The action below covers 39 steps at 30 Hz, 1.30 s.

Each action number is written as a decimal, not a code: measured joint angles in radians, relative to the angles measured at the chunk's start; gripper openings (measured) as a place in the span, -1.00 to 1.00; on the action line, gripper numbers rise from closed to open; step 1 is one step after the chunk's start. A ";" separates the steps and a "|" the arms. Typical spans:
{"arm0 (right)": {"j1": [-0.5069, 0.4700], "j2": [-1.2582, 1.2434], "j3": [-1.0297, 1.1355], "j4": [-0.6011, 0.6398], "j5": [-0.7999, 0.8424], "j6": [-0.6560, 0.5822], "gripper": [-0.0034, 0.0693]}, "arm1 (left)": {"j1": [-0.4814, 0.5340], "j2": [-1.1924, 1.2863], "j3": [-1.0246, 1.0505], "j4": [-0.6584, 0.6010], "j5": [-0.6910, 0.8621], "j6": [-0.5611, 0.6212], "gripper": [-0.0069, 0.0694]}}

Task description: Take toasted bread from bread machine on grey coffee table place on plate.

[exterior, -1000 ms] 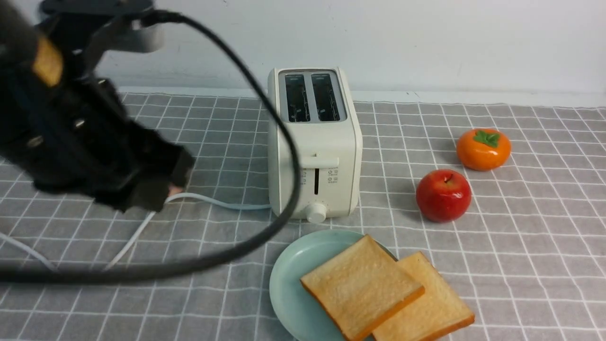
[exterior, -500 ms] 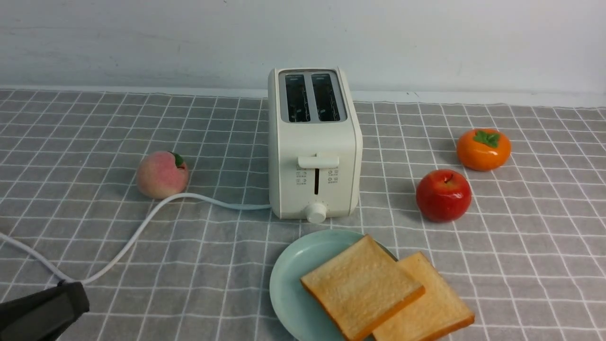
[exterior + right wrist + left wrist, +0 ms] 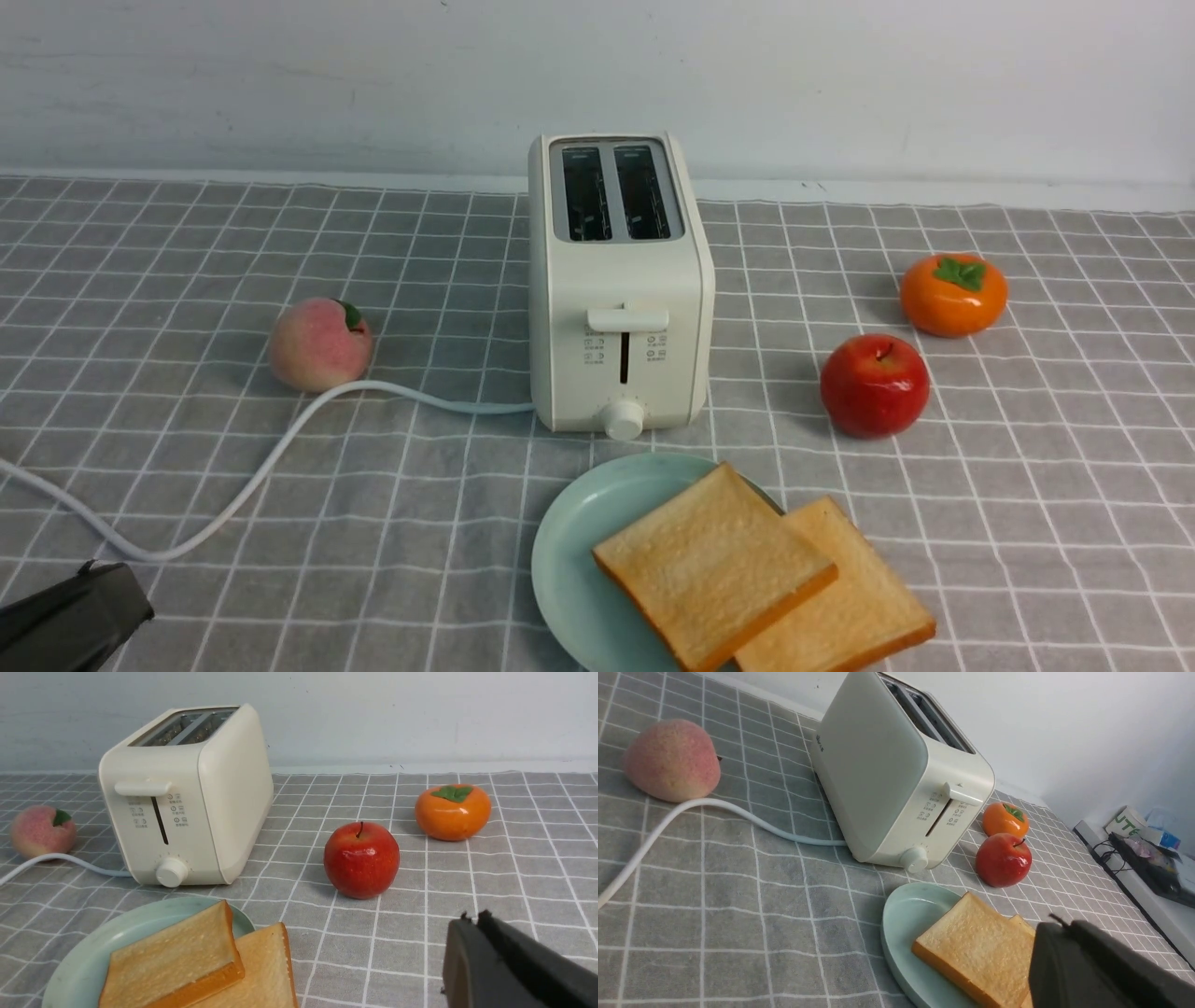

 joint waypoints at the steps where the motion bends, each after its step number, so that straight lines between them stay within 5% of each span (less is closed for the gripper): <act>1: 0.000 0.000 0.000 0.000 0.000 0.000 -0.85 | 0.000 0.000 0.000 0.001 0.001 0.000 -0.86; 13: 0.000 0.000 0.000 0.000 0.000 0.000 -0.82 | 0.000 0.000 0.005 -0.007 0.014 -0.001 -0.86; 20: 0.000 0.000 0.000 0.000 0.000 0.000 -0.82 | 0.174 -0.010 0.009 0.002 0.045 0.033 -0.86; 25: 0.000 0.000 0.000 -0.001 0.000 0.000 -0.80 | 0.239 -0.121 0.111 0.108 0.041 0.342 -0.85; 29: 0.000 0.000 0.000 -0.001 0.000 0.000 -0.79 | 0.346 -0.192 0.221 0.014 0.035 0.542 -0.85; 33: 0.000 0.000 0.000 -0.001 0.000 0.000 -0.77 | 0.447 -0.226 0.304 -0.165 0.022 0.590 -0.85; 39: 0.000 0.000 0.000 -0.001 0.000 0.000 -0.74 | 0.462 -0.227 0.312 -0.198 0.134 0.595 -0.85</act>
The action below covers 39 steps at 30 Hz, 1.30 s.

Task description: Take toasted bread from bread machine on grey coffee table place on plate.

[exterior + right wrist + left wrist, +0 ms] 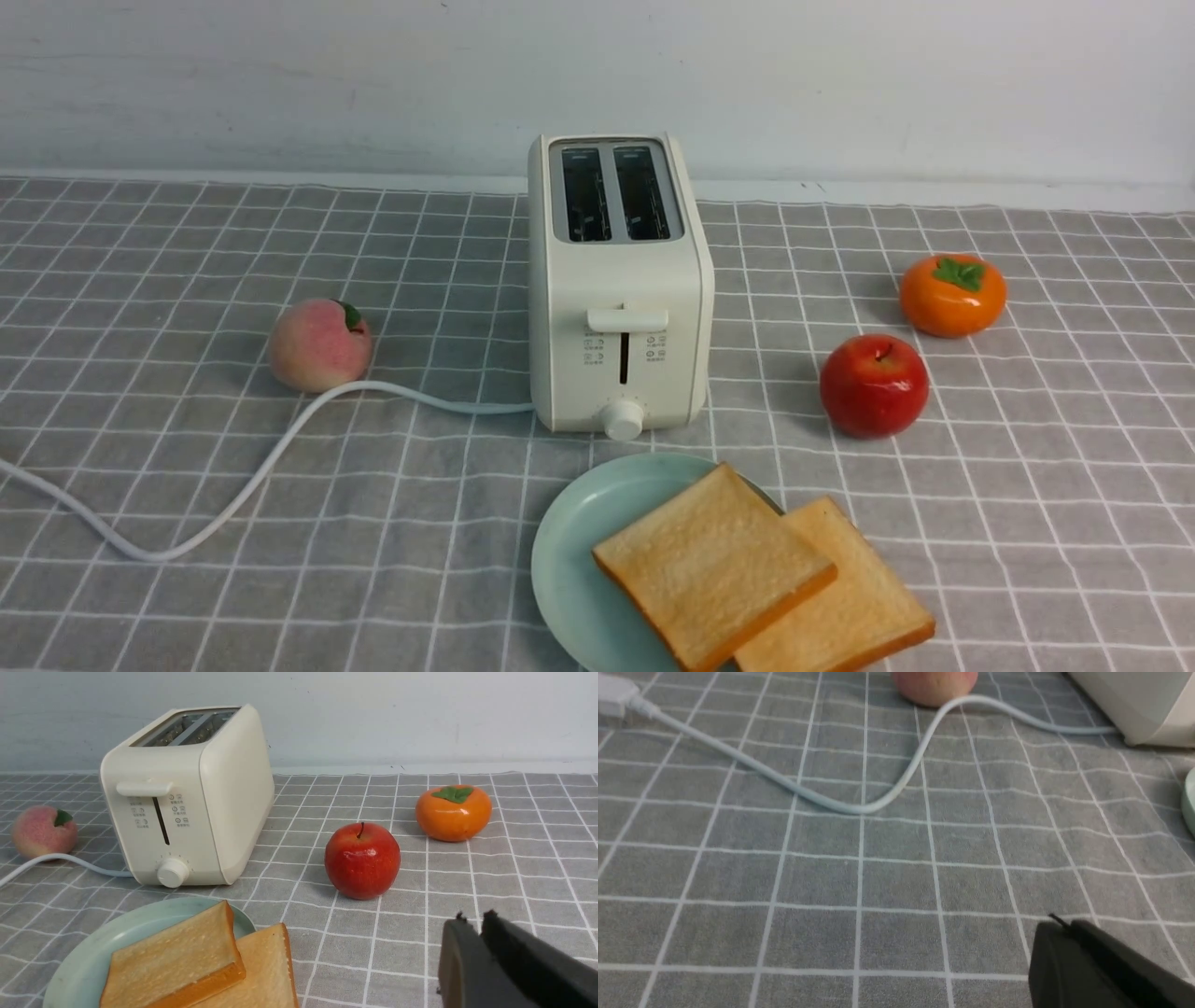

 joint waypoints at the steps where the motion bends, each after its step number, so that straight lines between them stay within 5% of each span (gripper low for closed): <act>1: 0.000 0.000 0.000 0.000 0.000 0.000 -0.74 | 0.000 0.000 0.000 0.003 0.000 -0.002 -0.85; 13: 0.000 0.000 0.000 0.000 0.000 0.000 -0.71 | 0.000 0.000 0.000 0.139 -0.005 -0.355 -0.83; 34: -0.008 -0.002 0.000 -0.002 0.000 0.000 -0.71 | 0.000 0.000 0.000 0.149 -0.009 -0.383 -0.79; 39: -0.175 -0.022 0.000 -0.039 0.001 -0.001 -0.70 | 0.000 0.000 0.000 0.149 -0.009 -0.383 -0.77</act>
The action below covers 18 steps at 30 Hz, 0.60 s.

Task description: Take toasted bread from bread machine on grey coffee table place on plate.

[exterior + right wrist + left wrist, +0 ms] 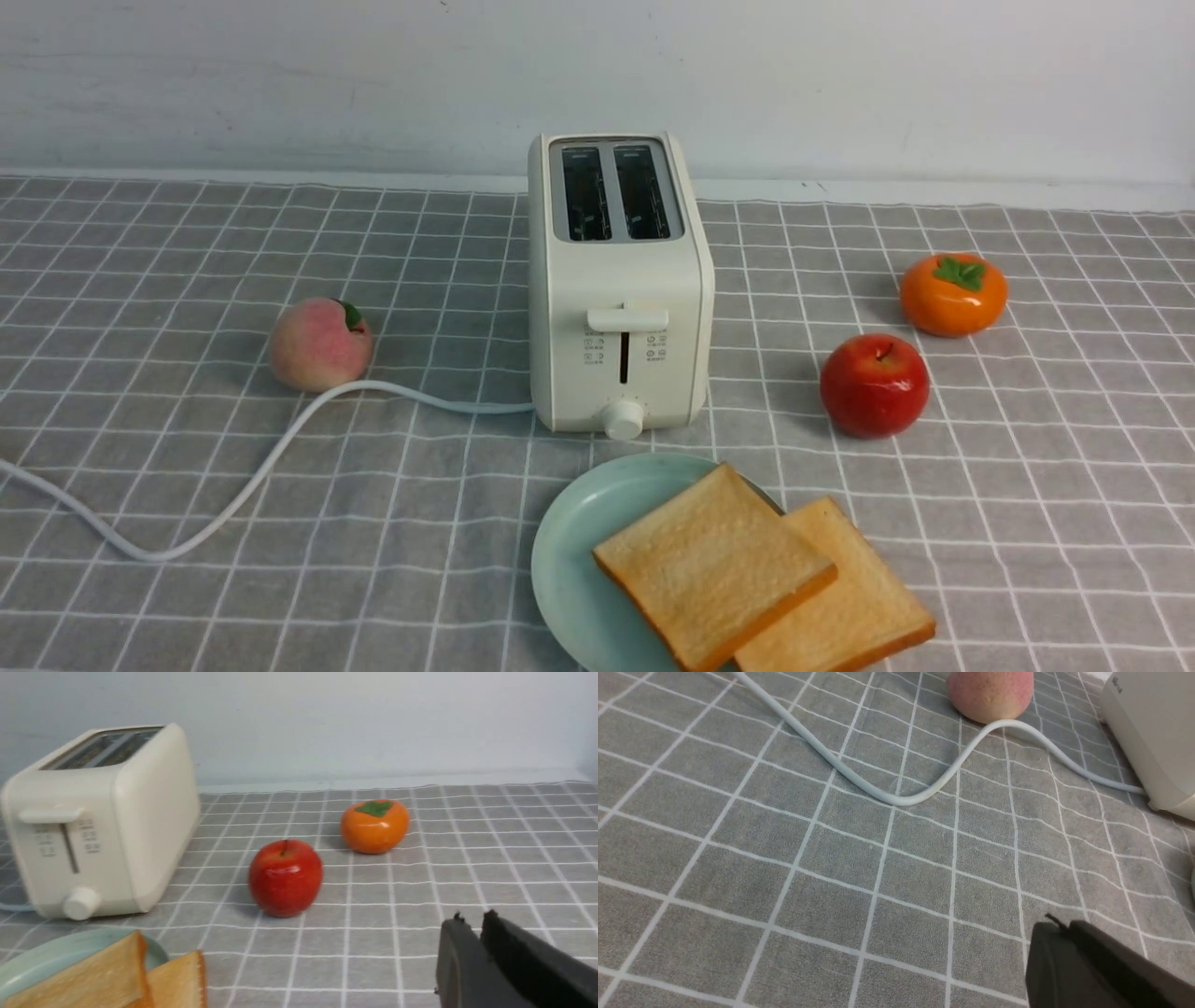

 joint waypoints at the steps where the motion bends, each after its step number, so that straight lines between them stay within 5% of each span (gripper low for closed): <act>1: -0.026 -0.001 0.000 -0.011 0.000 0.000 -0.70 | 0.000 0.000 0.000 0.000 0.000 0.000 -0.77; 7: -0.149 -0.083 0.098 -0.088 -0.017 -0.001 -0.68 | 0.000 0.000 0.001 0.000 0.000 0.000 -0.76; 18: -0.157 -0.090 0.185 -0.078 0.116 0.000 -0.64 | 0.000 0.000 0.001 0.000 -0.003 0.000 -0.72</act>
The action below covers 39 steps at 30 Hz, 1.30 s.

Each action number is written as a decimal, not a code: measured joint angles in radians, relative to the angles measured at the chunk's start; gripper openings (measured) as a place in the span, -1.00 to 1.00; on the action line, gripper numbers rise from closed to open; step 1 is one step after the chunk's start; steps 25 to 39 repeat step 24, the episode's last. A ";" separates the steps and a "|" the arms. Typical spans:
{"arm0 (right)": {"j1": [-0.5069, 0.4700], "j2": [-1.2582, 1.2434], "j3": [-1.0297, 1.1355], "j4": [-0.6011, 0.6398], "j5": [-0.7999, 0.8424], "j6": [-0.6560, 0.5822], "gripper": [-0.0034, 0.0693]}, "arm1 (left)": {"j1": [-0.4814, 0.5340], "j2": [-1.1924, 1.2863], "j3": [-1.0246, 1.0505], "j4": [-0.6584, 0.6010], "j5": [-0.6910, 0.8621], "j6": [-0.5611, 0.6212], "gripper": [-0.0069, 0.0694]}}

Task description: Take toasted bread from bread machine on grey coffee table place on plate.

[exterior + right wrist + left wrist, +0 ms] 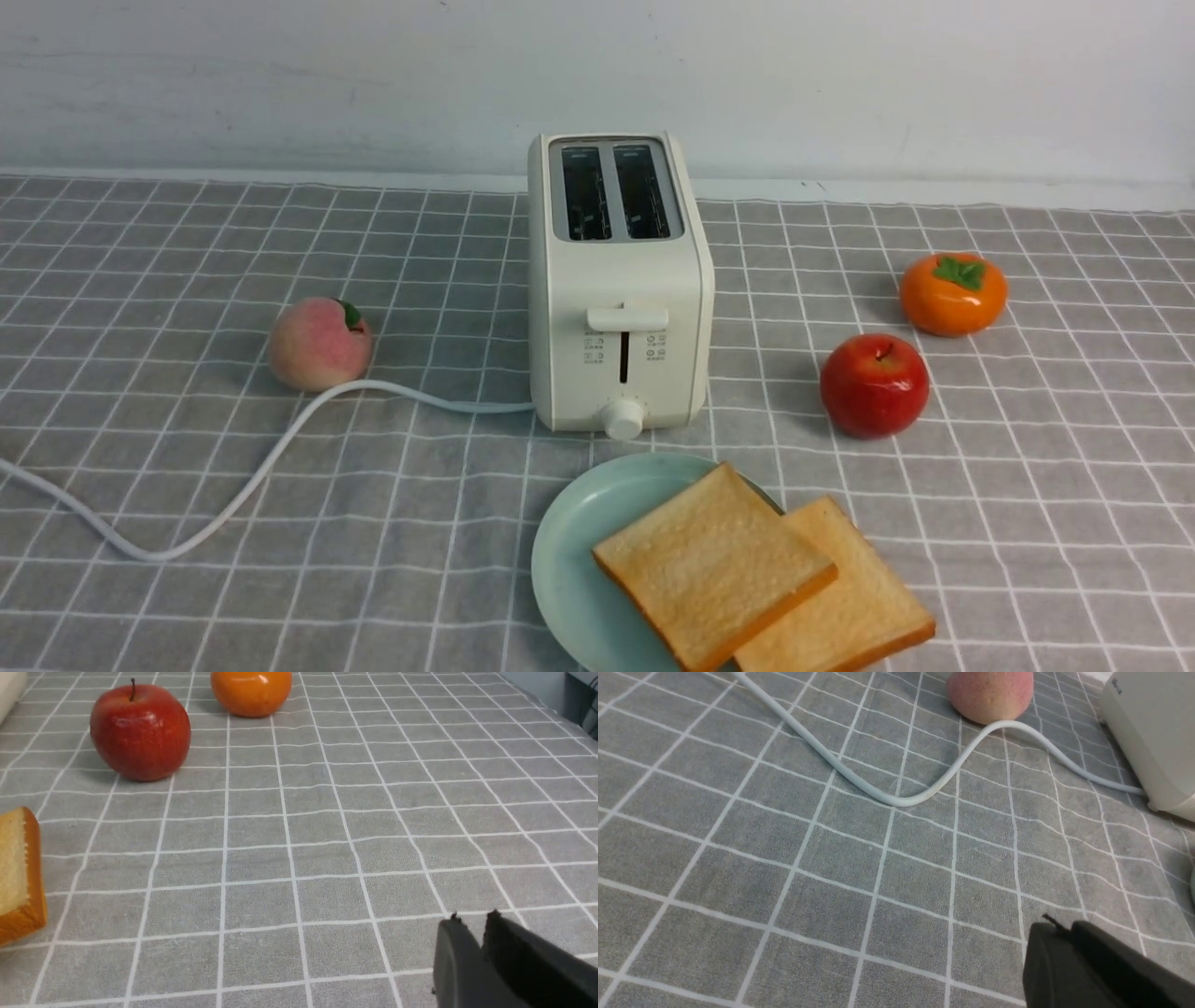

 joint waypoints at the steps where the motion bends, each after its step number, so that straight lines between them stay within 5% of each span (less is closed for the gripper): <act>1: 0.008 0.000 -0.001 0.010 0.003 0.000 -0.64 | 0.000 0.000 0.000 0.000 0.000 0.000 -0.72; 39: 0.032 0.000 -0.003 0.040 0.011 0.000 -0.57 | 0.000 0.000 0.000 0.000 0.000 0.000 -0.68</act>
